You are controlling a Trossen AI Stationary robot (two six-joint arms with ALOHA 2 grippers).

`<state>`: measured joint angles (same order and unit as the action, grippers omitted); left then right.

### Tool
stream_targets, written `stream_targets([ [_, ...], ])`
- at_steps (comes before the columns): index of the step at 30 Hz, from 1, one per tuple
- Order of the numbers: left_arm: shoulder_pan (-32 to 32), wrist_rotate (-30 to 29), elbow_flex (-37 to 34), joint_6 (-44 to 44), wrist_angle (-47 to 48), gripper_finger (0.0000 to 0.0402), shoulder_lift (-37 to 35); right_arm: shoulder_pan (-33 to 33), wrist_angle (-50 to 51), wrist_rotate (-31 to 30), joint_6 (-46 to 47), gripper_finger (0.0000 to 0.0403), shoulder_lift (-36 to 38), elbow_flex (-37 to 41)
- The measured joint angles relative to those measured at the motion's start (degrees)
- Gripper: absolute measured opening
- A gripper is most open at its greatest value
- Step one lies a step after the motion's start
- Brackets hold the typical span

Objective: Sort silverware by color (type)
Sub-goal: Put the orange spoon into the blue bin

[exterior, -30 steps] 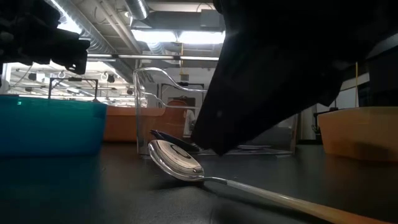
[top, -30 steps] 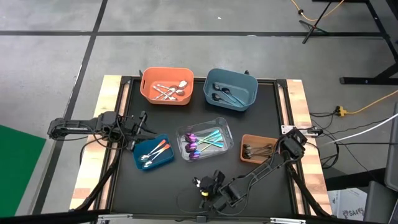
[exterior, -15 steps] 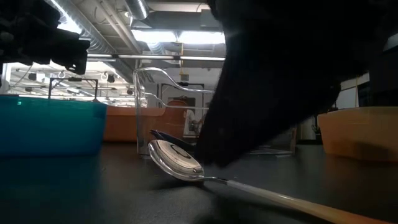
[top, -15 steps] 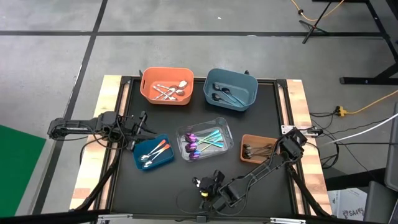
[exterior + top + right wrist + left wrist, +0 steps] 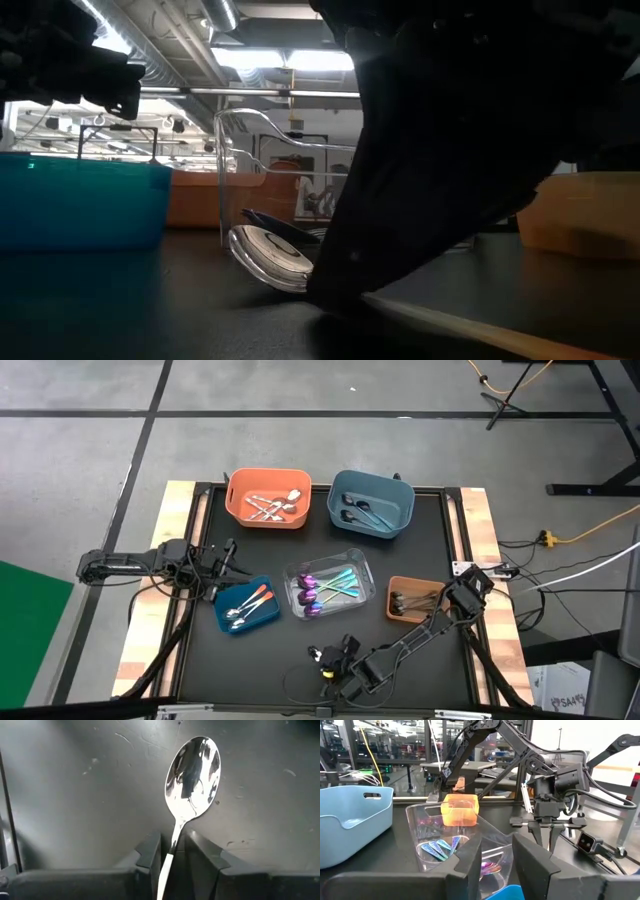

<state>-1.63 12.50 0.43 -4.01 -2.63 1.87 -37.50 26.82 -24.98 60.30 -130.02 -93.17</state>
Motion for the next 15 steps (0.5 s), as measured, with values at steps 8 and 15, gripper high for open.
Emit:
stream_targets([
  [8, 0.0, 0.0, 0.0, 0.0, 0.0, 0.0103, 0.0, 0.0, 1.0, 0.0, -0.8, 0.0008, -0.1, 0.0],
  [15, 0.0, 0.0, 0.0, 0.0, 0.0, 0.0103, 0.0, 0.0, 1.4, 0.0, -1.2, 0.0011, -0.1, 0.0],
])
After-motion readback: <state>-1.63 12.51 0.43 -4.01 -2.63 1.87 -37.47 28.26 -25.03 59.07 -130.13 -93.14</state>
